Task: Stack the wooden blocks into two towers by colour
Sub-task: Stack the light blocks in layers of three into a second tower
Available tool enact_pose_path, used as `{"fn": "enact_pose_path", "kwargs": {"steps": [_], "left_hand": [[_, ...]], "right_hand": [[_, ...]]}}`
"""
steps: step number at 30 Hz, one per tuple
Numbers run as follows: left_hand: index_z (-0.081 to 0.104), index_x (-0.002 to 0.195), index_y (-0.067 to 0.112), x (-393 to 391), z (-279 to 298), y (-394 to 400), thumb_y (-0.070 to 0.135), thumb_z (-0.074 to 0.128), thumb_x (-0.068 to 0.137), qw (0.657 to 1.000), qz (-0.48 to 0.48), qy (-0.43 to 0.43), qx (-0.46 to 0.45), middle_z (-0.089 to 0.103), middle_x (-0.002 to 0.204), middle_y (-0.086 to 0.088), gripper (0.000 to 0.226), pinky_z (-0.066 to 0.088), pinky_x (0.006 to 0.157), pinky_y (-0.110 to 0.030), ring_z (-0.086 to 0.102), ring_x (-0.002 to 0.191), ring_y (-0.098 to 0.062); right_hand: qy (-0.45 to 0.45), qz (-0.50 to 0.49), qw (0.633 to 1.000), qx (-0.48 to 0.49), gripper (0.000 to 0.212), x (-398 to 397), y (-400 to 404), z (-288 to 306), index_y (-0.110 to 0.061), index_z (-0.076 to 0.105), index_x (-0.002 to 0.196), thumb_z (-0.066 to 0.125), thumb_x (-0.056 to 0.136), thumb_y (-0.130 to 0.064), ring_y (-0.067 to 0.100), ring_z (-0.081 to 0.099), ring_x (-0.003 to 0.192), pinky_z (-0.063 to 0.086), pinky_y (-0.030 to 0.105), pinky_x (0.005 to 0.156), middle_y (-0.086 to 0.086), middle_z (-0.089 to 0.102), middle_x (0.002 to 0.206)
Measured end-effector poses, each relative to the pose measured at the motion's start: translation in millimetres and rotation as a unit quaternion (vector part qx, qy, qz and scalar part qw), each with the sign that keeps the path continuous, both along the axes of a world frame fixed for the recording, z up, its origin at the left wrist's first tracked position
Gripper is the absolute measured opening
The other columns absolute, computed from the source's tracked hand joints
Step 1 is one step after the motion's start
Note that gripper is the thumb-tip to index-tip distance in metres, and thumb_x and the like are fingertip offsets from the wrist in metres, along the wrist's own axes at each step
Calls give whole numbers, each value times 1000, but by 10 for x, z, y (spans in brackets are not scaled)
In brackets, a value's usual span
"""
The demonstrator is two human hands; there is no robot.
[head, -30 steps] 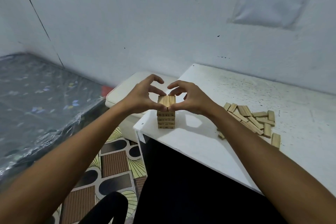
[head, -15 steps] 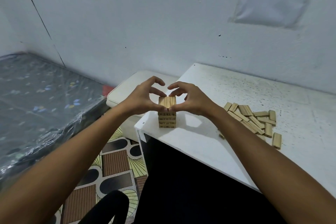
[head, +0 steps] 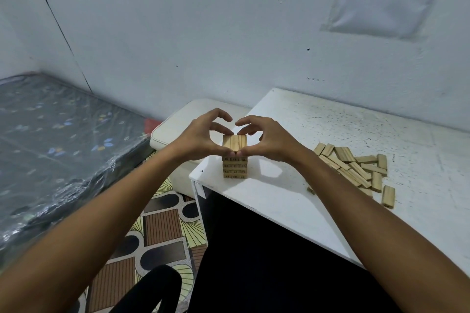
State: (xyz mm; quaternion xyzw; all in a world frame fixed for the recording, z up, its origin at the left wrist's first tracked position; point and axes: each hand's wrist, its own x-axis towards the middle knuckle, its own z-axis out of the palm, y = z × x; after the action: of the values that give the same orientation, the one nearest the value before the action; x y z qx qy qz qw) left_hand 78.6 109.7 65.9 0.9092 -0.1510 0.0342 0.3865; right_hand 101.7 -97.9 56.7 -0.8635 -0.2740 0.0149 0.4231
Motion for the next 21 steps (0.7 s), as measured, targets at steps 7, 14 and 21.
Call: {"fn": "enact_pose_path", "kwargs": {"steps": [7, 14, 21], "left_hand": [[49, 119, 28, 12, -3, 0, 20, 89, 65, 1000, -3, -3, 4, 68, 114, 5, 68, 44, 95, -34, 59, 109, -9], [54, 120, 32, 24, 22, 34, 32, 89, 65, 1000, -10, -15, 9, 66, 113, 14, 65, 48, 91, -29, 58, 110, -1], [61, 117, 29, 1, 92, 0, 44, 72, 74, 999, -6, -36, -1, 66, 111, 18, 46, 47, 89, -28, 57, 109, 2]], "right_hand": [[-2, 2, 1000, -6, 63, -15, -3, 16, -25, 57, 126, 85, 69, -24, 13, 56, 109, 41, 18, 77, -4, 67, 113], [-4, -6, 1000, 0, 55, -31, -14, 34, -27, 58, 124, 81, 74, -27, 11, 56, 105, 41, 18, 75, -6, 67, 112], [7, -28, 999, 23, 32, -59, -83, 69, -23, 63, 117, 71, 85, -24, 12, 61, 100, 43, 20, 77, -3, 68, 108]]}}
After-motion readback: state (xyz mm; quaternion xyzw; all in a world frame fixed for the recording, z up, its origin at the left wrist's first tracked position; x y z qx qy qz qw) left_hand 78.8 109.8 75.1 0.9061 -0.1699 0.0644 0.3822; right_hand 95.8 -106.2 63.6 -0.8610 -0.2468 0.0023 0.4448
